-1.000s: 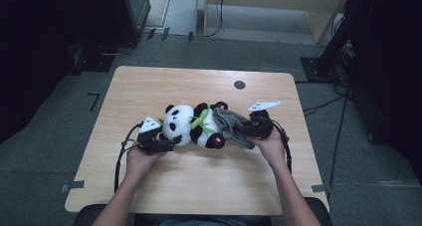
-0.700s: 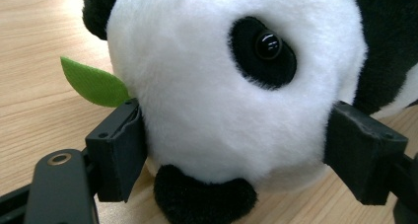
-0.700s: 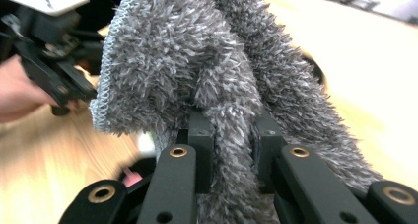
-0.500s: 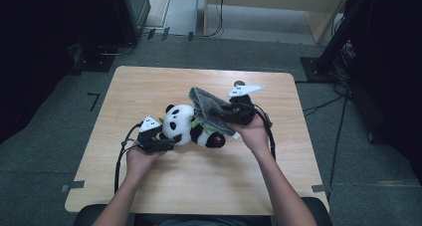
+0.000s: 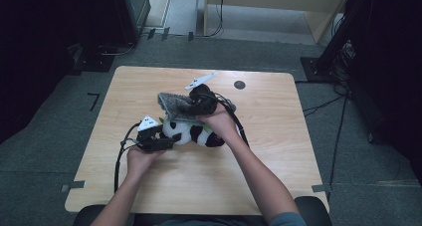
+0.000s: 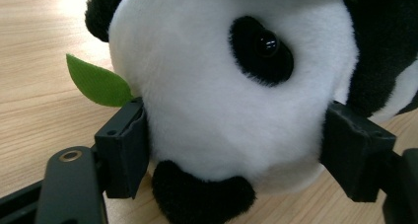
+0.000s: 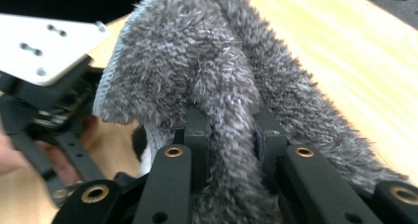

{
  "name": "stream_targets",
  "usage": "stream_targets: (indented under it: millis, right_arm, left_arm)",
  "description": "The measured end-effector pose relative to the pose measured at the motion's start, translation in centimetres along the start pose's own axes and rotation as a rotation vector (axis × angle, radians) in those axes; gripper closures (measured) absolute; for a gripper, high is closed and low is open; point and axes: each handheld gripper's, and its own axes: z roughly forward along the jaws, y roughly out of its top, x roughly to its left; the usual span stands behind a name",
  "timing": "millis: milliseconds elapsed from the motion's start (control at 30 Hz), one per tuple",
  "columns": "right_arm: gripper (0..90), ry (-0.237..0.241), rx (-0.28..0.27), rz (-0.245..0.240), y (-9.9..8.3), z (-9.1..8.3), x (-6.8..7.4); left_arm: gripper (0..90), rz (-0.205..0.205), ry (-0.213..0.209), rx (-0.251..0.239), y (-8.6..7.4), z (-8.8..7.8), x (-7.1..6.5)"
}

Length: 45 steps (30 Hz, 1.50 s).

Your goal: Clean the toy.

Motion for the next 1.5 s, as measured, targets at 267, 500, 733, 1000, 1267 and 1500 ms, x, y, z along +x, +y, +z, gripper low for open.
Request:
stream_targets:
  millis: [267,500,733,1000,1267,1500]
  right_arm:
    - [64.8,0.034,0.021,0.013,-0.2,1.9,-1.3]
    - [76.1,0.01,0.046,-0.039,0.7,1.3,0.1]
    - [75.3,-0.002,0.097,-0.142,0.5,2.5,2.7]
    - [74.2,-0.045,0.09,-0.22,-0.1,1.9,1.8]
    - [74.0,-0.075,0.088,-0.122,-0.8,0.4,-0.8]
    - [75.3,-0.133,0.082,-0.05,-1.7,-0.5,-3.4]
  left_arm:
    - [22.9,-0.04,0.003,-0.025,-0.3,0.0,0.1]
    - [23.9,-0.031,0.01,-0.027,-0.3,0.0,0.0]
    - [26.4,-0.037,0.017,-0.009,-0.1,-0.1,-0.1]
    - [31.4,-0.013,0.057,-0.017,0.1,0.0,-0.5]
    - [31.4,-0.018,0.047,-0.015,0.1,0.0,-0.4]
    - [30.5,-0.045,0.034,-0.021,0.2,0.0,-0.2]
